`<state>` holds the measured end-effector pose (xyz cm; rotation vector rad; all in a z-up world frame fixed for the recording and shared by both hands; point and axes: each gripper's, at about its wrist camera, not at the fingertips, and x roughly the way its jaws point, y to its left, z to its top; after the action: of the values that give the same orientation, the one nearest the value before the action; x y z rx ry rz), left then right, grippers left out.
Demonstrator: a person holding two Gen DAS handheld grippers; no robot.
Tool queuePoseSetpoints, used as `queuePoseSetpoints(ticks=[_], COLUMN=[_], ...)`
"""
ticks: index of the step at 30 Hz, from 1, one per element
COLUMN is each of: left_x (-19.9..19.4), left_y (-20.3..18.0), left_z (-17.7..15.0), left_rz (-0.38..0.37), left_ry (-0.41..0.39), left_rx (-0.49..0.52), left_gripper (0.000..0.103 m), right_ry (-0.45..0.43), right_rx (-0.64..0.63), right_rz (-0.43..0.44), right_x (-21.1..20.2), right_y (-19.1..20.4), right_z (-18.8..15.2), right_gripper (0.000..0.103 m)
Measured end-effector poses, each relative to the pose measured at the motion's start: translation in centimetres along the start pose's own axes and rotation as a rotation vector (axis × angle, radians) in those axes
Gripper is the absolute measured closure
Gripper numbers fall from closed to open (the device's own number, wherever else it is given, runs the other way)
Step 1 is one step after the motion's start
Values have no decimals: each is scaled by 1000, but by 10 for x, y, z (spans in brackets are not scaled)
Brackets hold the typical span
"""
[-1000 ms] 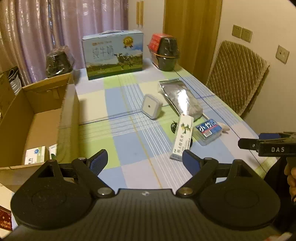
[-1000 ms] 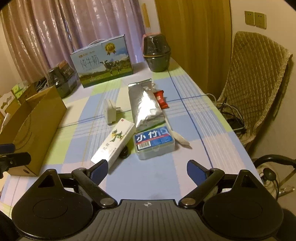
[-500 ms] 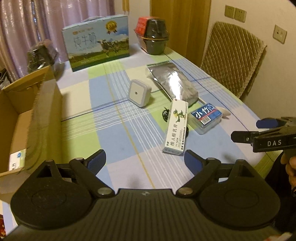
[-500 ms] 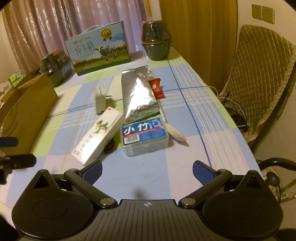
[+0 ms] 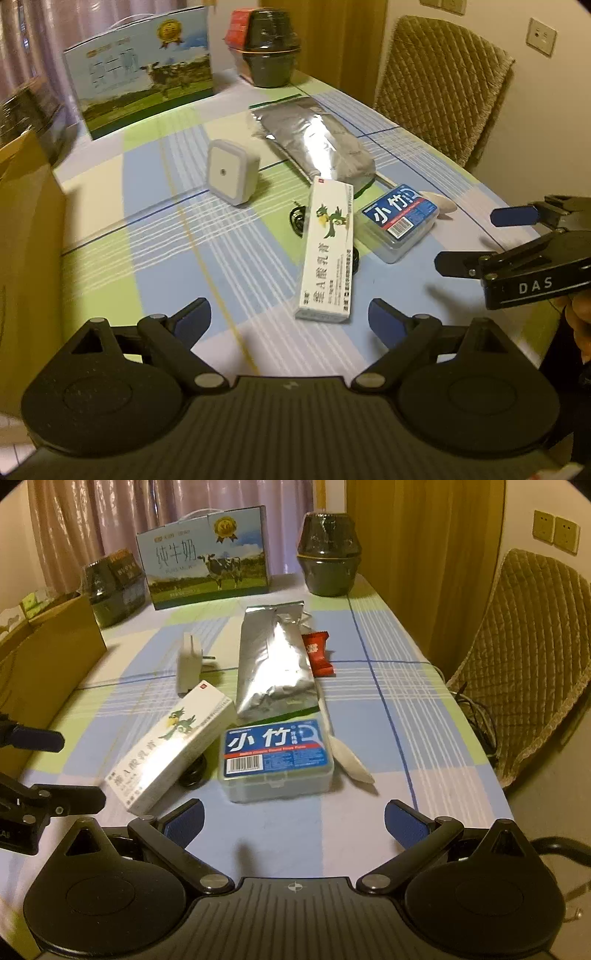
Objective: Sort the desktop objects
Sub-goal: 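Grasp the white vitamin A cream box with the left tool while the right tool approaches the floss case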
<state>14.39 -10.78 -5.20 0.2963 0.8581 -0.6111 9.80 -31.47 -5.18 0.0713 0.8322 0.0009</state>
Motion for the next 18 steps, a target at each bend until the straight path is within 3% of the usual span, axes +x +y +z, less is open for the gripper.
queuePoseSetpoints(ticks=[3,6,12,15,16,18], left_x=[13,27,46,53,54,52], left_y=[0,-1,-15,-17,-17,-16], left_z=[4,6,11,13,13,11], left_rz=[-15,-32,-42,-43,-45,-42], left_ry=[-3,-1,6,16,19,12], left_rx=[17,46,167,179,176,170], left_gripper=[16,25,32,55,68,68], right_ry=[7,13,22,23,24,22], right_rx=[8,28,28,21,17,5], right_rz=[0,4,20,35,40,46], right_x=[7,12,19,24,26,29], right_y=[-4,-8,-9,-6,-5,-2], right_z=[2,2,2,2,2,3], right_gripper=[2,2,4,8,9,11])
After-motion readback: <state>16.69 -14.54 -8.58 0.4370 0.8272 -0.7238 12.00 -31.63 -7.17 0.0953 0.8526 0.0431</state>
